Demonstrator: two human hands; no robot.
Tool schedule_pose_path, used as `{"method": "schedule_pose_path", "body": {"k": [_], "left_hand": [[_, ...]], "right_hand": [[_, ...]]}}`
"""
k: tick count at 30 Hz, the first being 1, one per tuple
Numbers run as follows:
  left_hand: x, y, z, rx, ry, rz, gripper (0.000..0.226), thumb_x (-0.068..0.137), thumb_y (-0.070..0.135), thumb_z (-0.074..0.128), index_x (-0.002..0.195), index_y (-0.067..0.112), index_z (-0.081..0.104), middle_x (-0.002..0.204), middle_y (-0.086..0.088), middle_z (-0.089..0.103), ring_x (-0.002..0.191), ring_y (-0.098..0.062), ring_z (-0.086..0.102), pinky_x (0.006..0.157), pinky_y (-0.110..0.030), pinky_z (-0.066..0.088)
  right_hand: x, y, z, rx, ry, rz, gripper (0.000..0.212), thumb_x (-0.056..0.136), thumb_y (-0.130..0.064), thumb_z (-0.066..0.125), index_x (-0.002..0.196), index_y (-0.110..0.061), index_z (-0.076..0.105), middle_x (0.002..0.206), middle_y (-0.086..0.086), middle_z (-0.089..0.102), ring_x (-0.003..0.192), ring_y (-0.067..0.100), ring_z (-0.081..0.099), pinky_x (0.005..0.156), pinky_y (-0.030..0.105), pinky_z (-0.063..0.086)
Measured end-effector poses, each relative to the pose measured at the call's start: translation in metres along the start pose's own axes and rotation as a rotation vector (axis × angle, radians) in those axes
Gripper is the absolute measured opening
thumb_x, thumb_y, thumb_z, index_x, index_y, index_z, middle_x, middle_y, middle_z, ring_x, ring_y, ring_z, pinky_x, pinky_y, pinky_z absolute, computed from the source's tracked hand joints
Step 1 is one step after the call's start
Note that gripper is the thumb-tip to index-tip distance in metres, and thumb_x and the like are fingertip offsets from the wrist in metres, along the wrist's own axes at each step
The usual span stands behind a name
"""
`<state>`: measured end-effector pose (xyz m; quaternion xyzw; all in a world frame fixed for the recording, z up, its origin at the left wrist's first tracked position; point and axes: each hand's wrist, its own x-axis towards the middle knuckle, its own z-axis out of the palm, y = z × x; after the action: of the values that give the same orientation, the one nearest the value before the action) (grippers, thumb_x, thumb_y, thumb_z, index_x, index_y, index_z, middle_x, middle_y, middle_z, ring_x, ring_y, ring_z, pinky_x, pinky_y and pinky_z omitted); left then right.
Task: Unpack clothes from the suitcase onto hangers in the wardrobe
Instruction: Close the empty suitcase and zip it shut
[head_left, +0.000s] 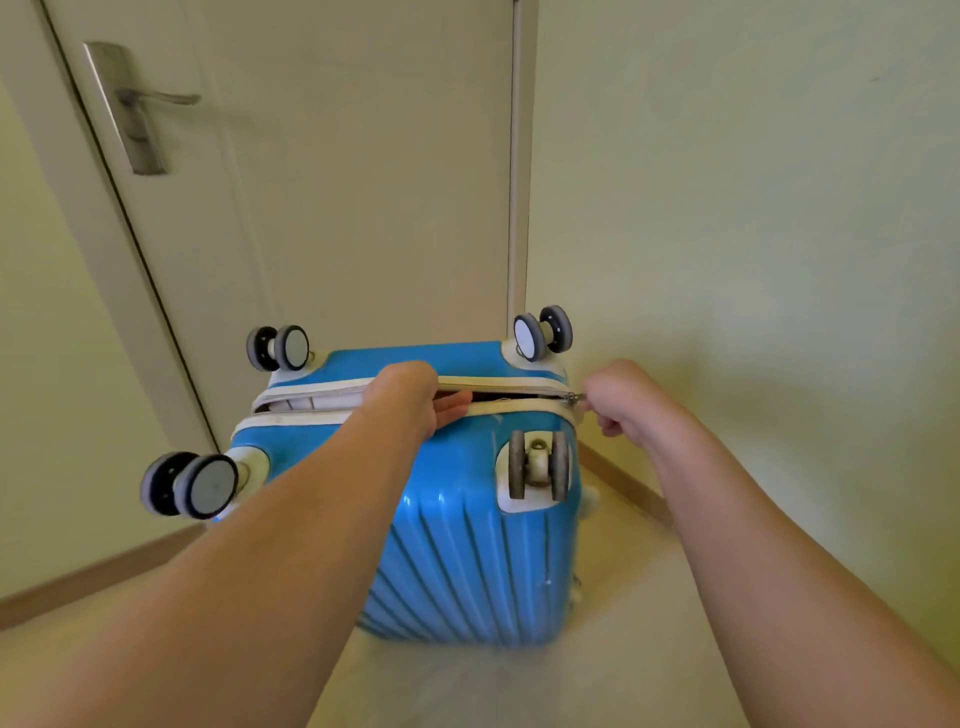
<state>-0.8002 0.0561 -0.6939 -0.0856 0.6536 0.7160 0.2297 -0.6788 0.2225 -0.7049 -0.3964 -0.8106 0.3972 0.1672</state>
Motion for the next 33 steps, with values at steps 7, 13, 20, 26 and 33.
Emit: {"method": "schedule_pose_path", "body": {"k": [7, 13, 20, 26, 33], "left_hand": [[0.014, -0.001, 0.047, 0.572, -0.116, 0.145, 0.018, 0.096, 0.006, 0.040, 0.089, 0.000, 0.056, 0.068, -0.012, 0.061, 0.035, -0.018, 0.057, 0.039, -0.028, 0.052], [0.021, -0.013, 0.064, 1.592, 0.063, 0.898, 0.020, 0.096, 0.027, 0.040, 0.092, 0.015, 0.056, 0.096, -0.006, 0.058, 0.084, -0.023, 0.046, 0.073, -0.034, 0.038], [0.044, -0.035, 0.049, 1.523, -0.032, 1.064, 0.051, 0.094, 0.064, 0.032, 0.110, 0.023, 0.057, 0.115, 0.000, 0.050, 0.112, -0.024, 0.042, 0.102, -0.042, 0.034], [0.037, -0.037, 0.048, 1.551, -0.032, 0.933, 0.053, 0.092, 0.070, 0.028, 0.112, 0.029, 0.054, 0.124, 0.000, 0.039, 0.118, -0.026, 0.032, 0.110, -0.049, 0.020], [0.032, -0.036, 0.037, 1.418, -0.083, 0.950, 0.040, 0.092, 0.064, 0.039, 0.108, 0.029, 0.052, 0.116, 0.005, 0.038, 0.117, -0.024, 0.032, 0.108, -0.044, 0.017]], "right_hand": [[0.026, 0.028, -0.017, 0.056, -0.051, 0.074, 0.032, 0.093, 0.002, 0.035, 0.065, -0.005, 0.049, 0.061, 0.012, 0.045, 0.050, 0.020, 0.036, 0.051, 0.028, 0.035], [0.040, 0.036, -0.020, 0.061, -0.111, 0.112, 0.032, 0.095, 0.000, 0.032, 0.070, -0.007, 0.051, 0.061, 0.008, 0.041, 0.052, 0.020, 0.037, 0.050, 0.028, 0.039], [0.041, 0.050, -0.022, 0.127, -0.200, 0.168, 0.036, 0.100, -0.006, 0.029, 0.072, -0.011, 0.052, 0.061, 0.004, 0.042, 0.053, 0.018, 0.038, 0.055, 0.029, 0.042], [0.036, 0.021, -0.025, 0.151, -0.156, 0.101, 0.024, 0.092, 0.009, 0.038, 0.078, -0.003, 0.054, 0.068, 0.009, 0.050, 0.050, 0.018, 0.040, 0.051, 0.030, 0.045], [0.020, -0.027, -0.009, 0.119, -0.202, 0.023, 0.015, 0.097, -0.002, 0.041, 0.110, -0.003, 0.048, 0.079, 0.010, 0.055, 0.050, 0.014, 0.042, 0.050, 0.028, 0.048]]}}
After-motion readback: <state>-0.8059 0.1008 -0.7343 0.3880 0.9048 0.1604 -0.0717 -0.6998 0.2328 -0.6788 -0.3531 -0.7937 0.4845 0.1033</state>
